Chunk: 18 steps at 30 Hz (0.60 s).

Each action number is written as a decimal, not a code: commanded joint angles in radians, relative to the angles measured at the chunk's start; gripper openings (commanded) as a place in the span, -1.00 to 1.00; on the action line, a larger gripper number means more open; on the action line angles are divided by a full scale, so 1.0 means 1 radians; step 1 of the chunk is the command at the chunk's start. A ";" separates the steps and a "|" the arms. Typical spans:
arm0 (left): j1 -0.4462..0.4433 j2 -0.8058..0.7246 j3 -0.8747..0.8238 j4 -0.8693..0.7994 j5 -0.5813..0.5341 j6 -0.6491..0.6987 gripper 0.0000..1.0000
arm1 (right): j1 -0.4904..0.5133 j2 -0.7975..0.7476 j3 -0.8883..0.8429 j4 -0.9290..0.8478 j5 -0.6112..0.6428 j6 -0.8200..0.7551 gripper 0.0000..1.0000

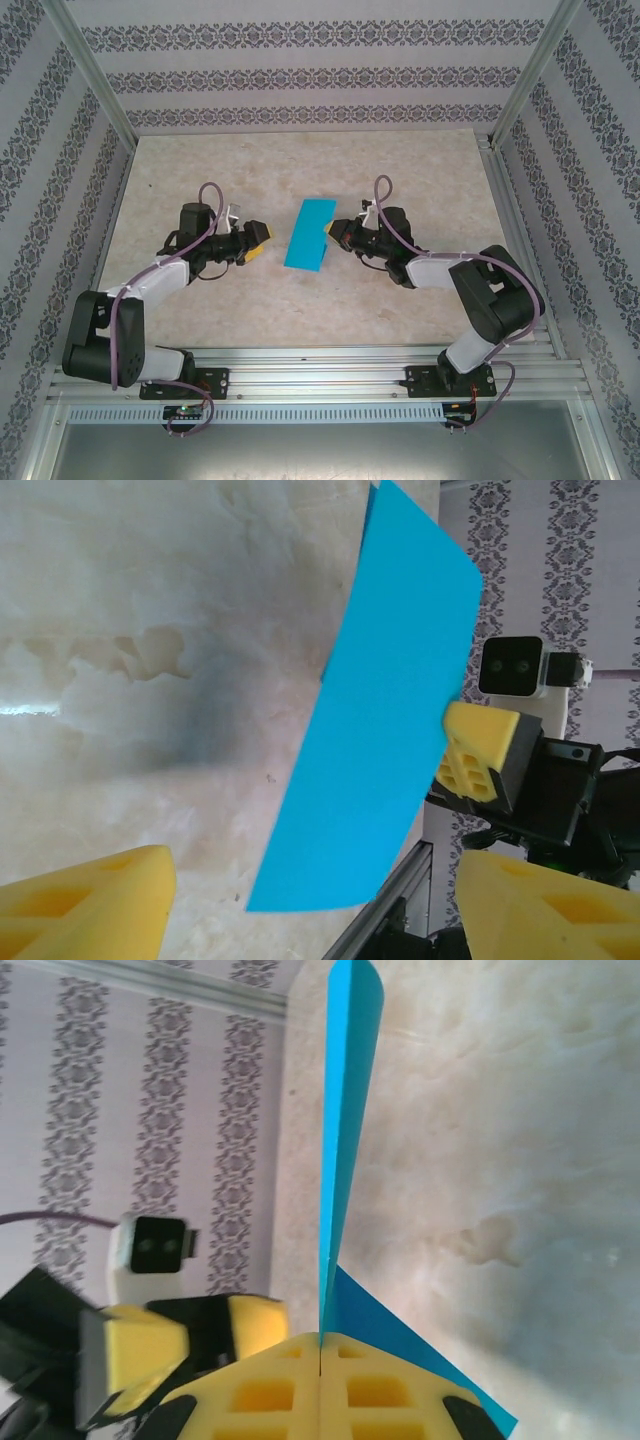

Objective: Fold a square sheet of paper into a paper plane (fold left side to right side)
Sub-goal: Pick up the paper from the center of the table, then place the paper at the center of the table.

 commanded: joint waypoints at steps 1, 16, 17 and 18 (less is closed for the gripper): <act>-0.005 0.023 -0.014 0.134 0.062 -0.069 0.49 | -0.006 -0.033 -0.026 0.132 -0.070 0.070 -1.00; -0.112 0.095 0.032 0.254 0.072 -0.125 0.27 | 0.030 0.004 -0.022 0.246 -0.097 0.173 -1.00; -0.115 0.097 0.034 0.256 0.068 -0.127 0.21 | 0.030 0.006 -0.024 0.248 -0.097 0.173 -1.00; -0.117 0.096 0.036 0.263 0.064 -0.129 0.16 | 0.030 0.005 -0.025 0.243 -0.095 0.170 -1.00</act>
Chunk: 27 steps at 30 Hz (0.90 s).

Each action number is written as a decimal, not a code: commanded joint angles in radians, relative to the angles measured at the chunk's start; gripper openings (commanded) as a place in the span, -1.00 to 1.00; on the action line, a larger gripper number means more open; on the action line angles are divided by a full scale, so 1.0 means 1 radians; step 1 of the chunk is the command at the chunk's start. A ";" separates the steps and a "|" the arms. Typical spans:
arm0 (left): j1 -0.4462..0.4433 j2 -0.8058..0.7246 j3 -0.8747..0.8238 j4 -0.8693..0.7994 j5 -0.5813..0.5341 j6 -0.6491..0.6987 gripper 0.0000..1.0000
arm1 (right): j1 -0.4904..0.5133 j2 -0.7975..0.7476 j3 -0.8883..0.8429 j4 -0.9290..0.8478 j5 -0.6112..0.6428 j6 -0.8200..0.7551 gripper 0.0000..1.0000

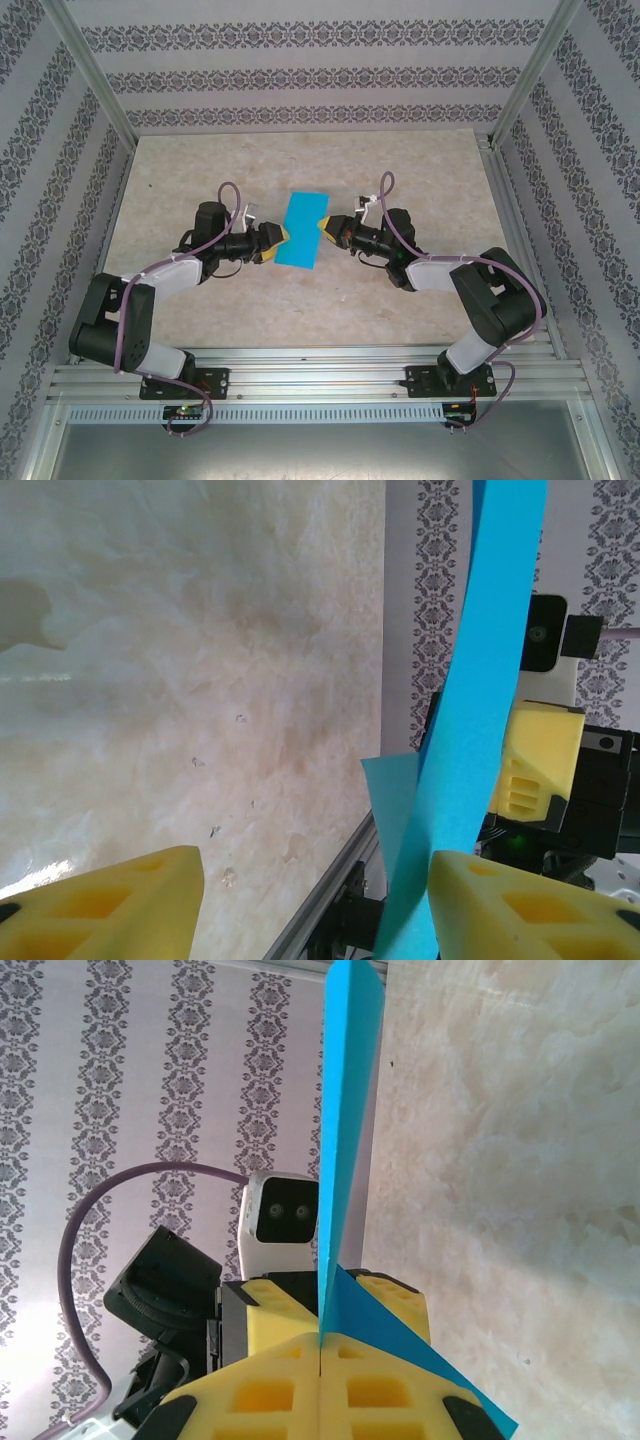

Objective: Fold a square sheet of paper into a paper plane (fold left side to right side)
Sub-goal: Place the paper at the center of the table.

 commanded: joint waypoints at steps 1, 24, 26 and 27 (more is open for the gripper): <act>-0.012 0.004 0.032 0.072 0.003 -0.017 0.12 | 0.011 0.014 -0.010 0.049 -0.015 0.005 -1.00; -0.075 0.012 -0.009 -0.013 -0.134 0.045 -1.00 | -0.055 0.040 -0.018 -0.235 0.009 -0.215 -0.79; -0.085 0.022 -0.031 -0.012 -0.172 0.045 -1.00 | -0.075 0.004 -0.012 -0.377 0.036 -0.310 -0.68; -0.096 0.030 -0.044 -0.009 -0.195 0.043 -1.00 | -0.079 -0.024 0.000 -0.485 0.068 -0.385 -0.62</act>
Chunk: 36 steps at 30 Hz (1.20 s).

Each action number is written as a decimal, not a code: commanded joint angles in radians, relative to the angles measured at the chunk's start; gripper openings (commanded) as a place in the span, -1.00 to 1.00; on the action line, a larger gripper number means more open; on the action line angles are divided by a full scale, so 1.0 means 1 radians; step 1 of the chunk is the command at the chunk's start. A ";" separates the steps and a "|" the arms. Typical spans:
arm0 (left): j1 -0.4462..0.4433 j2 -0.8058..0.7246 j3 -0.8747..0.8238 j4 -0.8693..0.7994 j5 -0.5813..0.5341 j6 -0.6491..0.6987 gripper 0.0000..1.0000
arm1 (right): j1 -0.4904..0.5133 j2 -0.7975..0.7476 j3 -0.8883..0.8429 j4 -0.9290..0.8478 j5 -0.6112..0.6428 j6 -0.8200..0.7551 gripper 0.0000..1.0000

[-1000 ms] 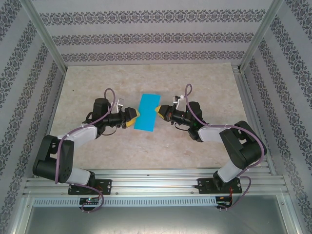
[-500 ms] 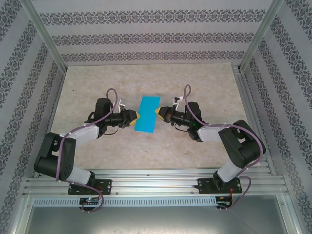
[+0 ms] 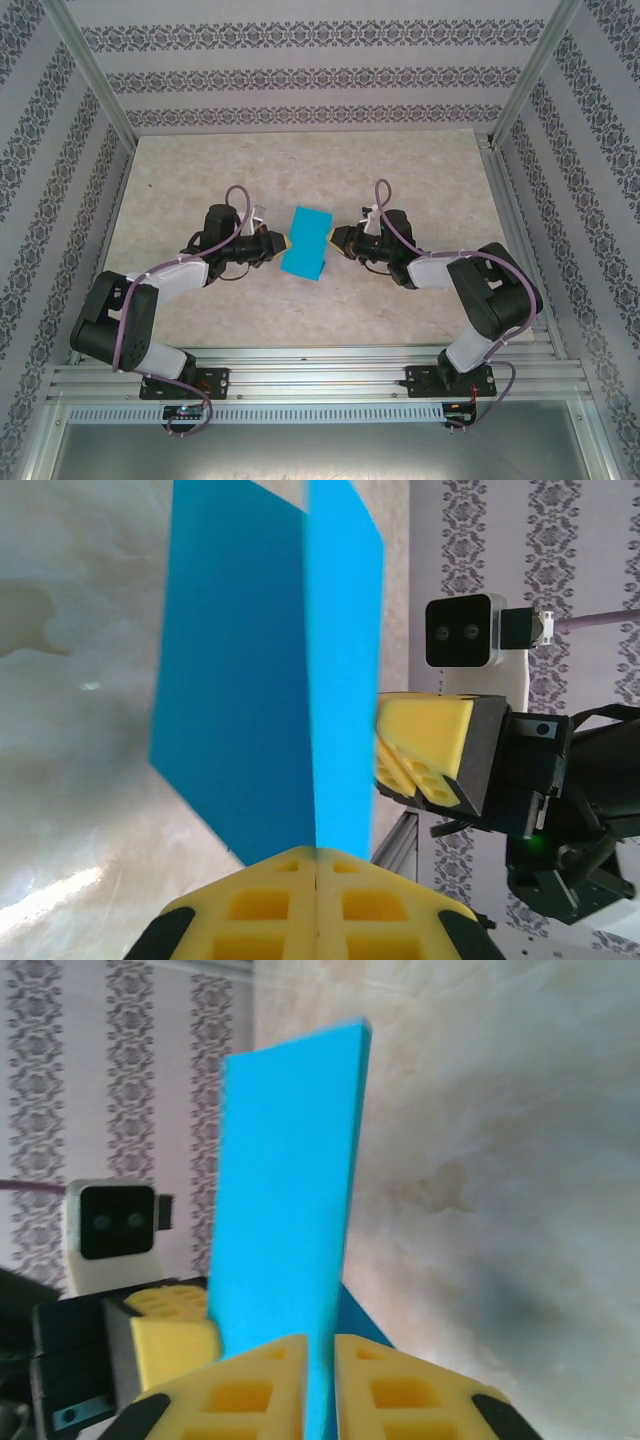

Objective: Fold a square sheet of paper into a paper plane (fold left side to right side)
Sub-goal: Place the paper at the center of the table, then third fold the triangle at the center of the table.

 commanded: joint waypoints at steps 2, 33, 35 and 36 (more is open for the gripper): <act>-0.043 0.042 -0.069 0.017 -0.110 0.009 -1.00 | -0.019 -0.116 0.036 -0.431 0.152 -0.317 -0.44; -0.124 -0.058 -0.176 -0.052 -0.305 -0.302 -1.00 | 0.832 -0.055 0.119 -0.411 0.968 -1.288 0.31; -0.125 -0.063 -0.175 -0.060 -0.307 -0.299 -1.00 | 0.838 -0.027 0.139 -0.399 0.992 -1.298 0.32; -0.124 -0.065 -0.175 -0.063 -0.306 -0.297 -1.00 | 0.837 -0.015 0.144 -0.390 1.005 -1.299 0.32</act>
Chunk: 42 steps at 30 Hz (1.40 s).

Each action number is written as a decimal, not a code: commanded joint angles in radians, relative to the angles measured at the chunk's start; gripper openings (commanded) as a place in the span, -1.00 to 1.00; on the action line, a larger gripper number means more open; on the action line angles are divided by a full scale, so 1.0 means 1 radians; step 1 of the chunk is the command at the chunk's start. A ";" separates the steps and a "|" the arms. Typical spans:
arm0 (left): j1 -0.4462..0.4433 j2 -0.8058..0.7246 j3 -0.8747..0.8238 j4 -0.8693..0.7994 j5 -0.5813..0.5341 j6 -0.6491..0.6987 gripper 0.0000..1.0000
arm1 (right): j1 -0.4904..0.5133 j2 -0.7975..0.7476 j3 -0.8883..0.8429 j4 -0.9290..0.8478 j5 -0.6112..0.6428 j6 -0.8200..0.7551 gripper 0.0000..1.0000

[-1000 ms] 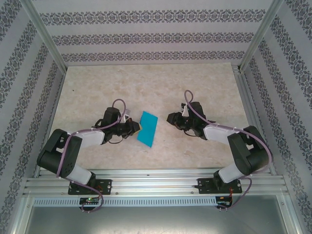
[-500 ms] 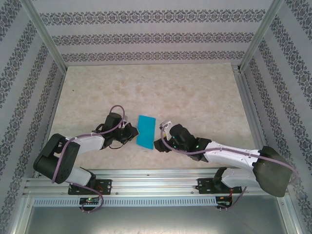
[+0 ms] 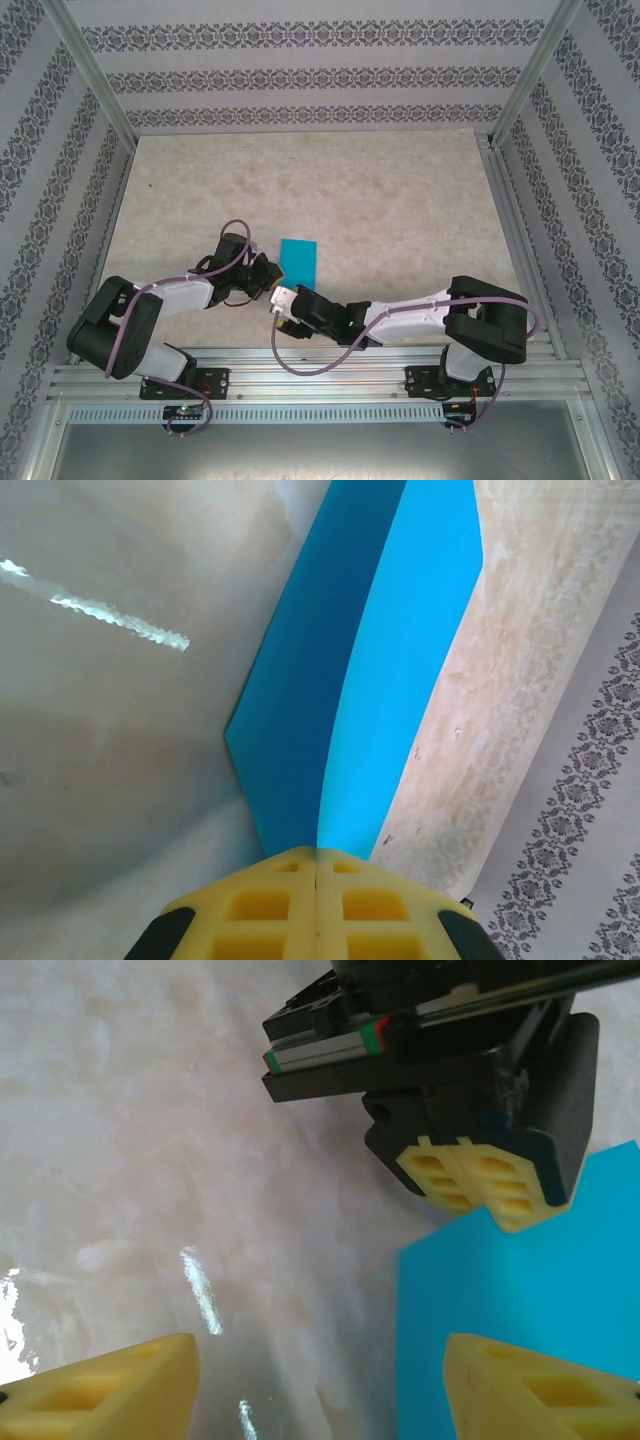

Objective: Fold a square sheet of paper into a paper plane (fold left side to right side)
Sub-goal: Third fold the triangle at the center of the table.

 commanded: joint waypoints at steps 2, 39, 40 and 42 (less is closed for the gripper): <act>-0.013 -0.030 -0.008 0.007 -0.012 -0.022 -1.00 | 0.005 0.037 0.037 0.066 0.107 -0.061 0.32; 0.124 -0.166 0.224 -0.463 0.018 0.392 0.21 | -0.080 0.021 0.009 0.053 -0.008 -0.017 -1.00; 0.125 -0.139 0.249 -0.456 0.044 0.407 0.16 | -0.082 0.019 0.008 0.053 -0.011 -0.015 -1.00; 0.124 -0.066 0.293 -0.420 0.110 0.428 -0.01 | -0.086 0.020 0.007 0.052 -0.016 -0.014 -1.00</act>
